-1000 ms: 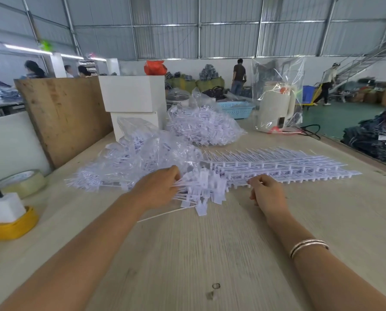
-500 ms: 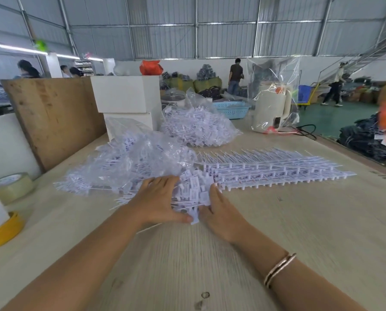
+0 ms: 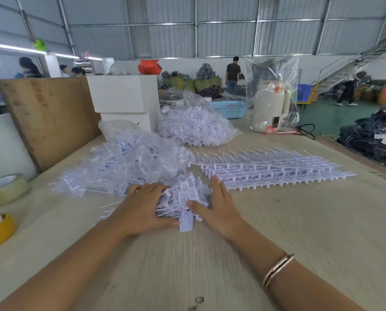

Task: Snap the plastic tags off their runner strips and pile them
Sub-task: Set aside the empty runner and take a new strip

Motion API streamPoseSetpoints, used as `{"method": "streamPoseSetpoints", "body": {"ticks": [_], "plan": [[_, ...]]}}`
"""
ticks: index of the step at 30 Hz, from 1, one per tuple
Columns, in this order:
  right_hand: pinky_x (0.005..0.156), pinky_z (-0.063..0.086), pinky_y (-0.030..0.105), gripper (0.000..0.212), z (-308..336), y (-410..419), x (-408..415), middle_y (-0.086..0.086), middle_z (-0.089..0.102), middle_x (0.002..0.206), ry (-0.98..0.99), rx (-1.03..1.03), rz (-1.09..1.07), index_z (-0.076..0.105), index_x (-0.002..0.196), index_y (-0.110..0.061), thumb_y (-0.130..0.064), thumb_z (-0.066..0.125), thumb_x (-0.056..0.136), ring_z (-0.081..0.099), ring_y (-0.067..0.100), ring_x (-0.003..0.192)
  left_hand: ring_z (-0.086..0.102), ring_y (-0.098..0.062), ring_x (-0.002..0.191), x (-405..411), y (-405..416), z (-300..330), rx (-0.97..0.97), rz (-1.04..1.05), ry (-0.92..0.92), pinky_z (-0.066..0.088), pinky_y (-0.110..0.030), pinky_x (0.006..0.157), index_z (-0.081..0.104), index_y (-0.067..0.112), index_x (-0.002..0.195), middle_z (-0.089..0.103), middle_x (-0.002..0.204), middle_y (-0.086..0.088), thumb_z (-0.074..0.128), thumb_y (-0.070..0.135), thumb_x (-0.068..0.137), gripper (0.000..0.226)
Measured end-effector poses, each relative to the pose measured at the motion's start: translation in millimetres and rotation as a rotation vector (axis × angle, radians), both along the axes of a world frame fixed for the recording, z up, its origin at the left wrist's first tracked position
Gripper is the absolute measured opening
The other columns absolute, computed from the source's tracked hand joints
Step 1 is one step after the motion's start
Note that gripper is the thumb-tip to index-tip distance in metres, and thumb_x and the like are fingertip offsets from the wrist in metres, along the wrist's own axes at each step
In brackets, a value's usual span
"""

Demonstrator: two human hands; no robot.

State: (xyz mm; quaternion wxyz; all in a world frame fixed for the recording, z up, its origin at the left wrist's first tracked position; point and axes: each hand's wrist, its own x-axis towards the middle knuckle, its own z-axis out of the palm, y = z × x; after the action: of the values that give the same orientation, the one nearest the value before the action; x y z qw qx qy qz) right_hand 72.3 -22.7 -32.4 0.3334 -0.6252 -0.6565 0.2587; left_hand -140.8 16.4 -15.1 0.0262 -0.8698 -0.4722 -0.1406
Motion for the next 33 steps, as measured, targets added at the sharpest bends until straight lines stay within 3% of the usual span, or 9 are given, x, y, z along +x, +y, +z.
{"method": "streamPoseSetpoints", "body": {"ticks": [2, 5, 11, 15, 21, 24, 26, 28, 33], "plan": [[0.117, 0.001, 0.038, 0.095, 0.0, -2.1, -1.8, -0.002, -0.007, 0.159, -0.104, -0.027, 0.054, -0.009, 0.15, -0.026, -0.066, 0.047, 0.084, -0.009, 0.016, 0.146, 0.045, -0.009, 0.114, -6.4, -1.4, 0.4, 0.009, 0.003, 0.018, 0.019, -0.029, 0.1, 0.034, 0.03, 0.135, 0.044, 0.108, 0.017, 0.025, 0.099, 0.051, 0.109], [0.117, -0.003, 0.035, 0.088, -3.6, -7.5, -8.3, 0.0, -0.008, 0.16, -0.276, -0.043, 0.175, -0.008, 0.151, -0.022, -0.066, 0.036, 0.089, -0.01, 0.016, 0.146, 0.036, -0.008, 0.128, -11.6, -1.7, 5.8, -0.015, 0.032, 0.028, 0.01, -0.026, 0.105, 0.022, 0.034, 0.142, 0.042, 0.132, 0.016, 0.033, 0.098, 0.049, 0.114], [0.12, 0.008, 0.043, 0.095, 7.0, -9.8, -8.8, -0.006, 0.002, 0.16, -0.048, 0.0, 0.199, -0.008, 0.151, -0.023, -0.064, 0.048, 0.085, 0.004, 0.012, 0.146, 0.041, -0.011, 0.125, 2.9, -9.1, 13.0, -0.117, -0.041, 0.077, 0.032, -0.028, 0.093, 0.003, 0.038, 0.146, 0.027, 0.15, 0.011, 0.041, 0.089, 0.062, 0.105], [0.118, -0.005, 0.037, 0.098, 3.2, -13.5, -9.5, -0.009, -0.008, 0.159, -0.199, 0.018, 0.239, -0.014, 0.149, -0.023, -0.07, 0.042, 0.084, -0.006, 0.008, 0.145, 0.031, -0.014, 0.134, 4.2, -3.4, 15.6, -0.132, 0.028, 0.138, 0.029, -0.035, 0.106, 0.001, 0.032, 0.148, 0.018, 0.155, 0.007, 0.041, 0.078, 0.073, 0.097], [0.115, 0.024, 0.045, 0.084, 2.9, -6.5, -7.6, -0.006, 0.017, 0.157, -0.013, 0.06, 0.169, 0.006, 0.151, -0.028, -0.057, 0.052, 0.087, 0.018, 0.017, 0.143, 0.001, -0.006, 0.14, 15.0, -18.1, 18.7, -0.045, -0.037, 0.068, 0.007, -0.033, 0.111, -0.007, 0.037, 0.146, -0.002, 0.154, 0.016, 0.052, 0.061, 0.082, 0.091], [0.109, 0.035, 0.037, 0.069, 4.5, -5.9, -9.3, -0.005, 0.036, 0.146, 0.087, 0.125, 0.195, 0.025, 0.148, -0.025, -0.033, 0.06, 0.089, 0.035, 0.014, 0.135, 0.018, -0.014, 0.135, 35.0, -29.4, 25.2, 0.16, -0.119, -0.017, 0.019, -0.032, 0.106, 0.023, 0.028, 0.145, 0.023, 0.148, 0.007, 0.051, 0.034, 0.082, 0.068], [0.097, 0.04, 0.018, 0.058, 7.0, -6.0, -9.6, -0.005, 0.048, 0.134, 0.237, 0.148, 0.177, 0.04, 0.14, -0.027, -0.018, 0.061, 0.087, 0.046, 0.007, 0.123, 0.041, -0.015, 0.118, 52.7, -30.2, 33.1, 0.249, -0.151, -0.132, 0.032, -0.031, 0.093, 0.052, 0.024, 0.127, 0.05, 0.126, 0.007, 0.046, 0.024, 0.081, 0.046], [0.082, 0.037, 0.002, 0.053, 9.3, -7.0, -8.0, -0.008, 0.051, 0.127, 0.302, 0.174, 0.139, 0.046, 0.135, -0.026, -0.012, 0.059, 0.086, 0.048, -0.003, 0.113, 0.049, -0.013, 0.099, 73.1, -24.2, 38.5, 0.232, -0.124, -0.21, 0.036, -0.03, 0.083, 0.063, 0.025, 0.106, 0.059, 0.1, 0.011, 0.042, 0.022, 0.084, 0.03], [0.087, 0.041, 0.019, 0.039, 11.9, -6.4, 5.3, -0.011, 0.055, 0.117, 0.462, 0.188, -0.111, 0.052, 0.127, -0.023, -0.01, 0.05, 0.09, 0.049, 0.004, 0.106, 0.056, -0.012, 0.069, 119.2, 11.4, 51.6, -0.166, 0.107, -0.394, 0.044, -0.029, 0.065, 0.067, 0.018, 0.087, 0.063, 0.078, 0.002, 0.046, 0.014, 0.088, 0.022]]}}
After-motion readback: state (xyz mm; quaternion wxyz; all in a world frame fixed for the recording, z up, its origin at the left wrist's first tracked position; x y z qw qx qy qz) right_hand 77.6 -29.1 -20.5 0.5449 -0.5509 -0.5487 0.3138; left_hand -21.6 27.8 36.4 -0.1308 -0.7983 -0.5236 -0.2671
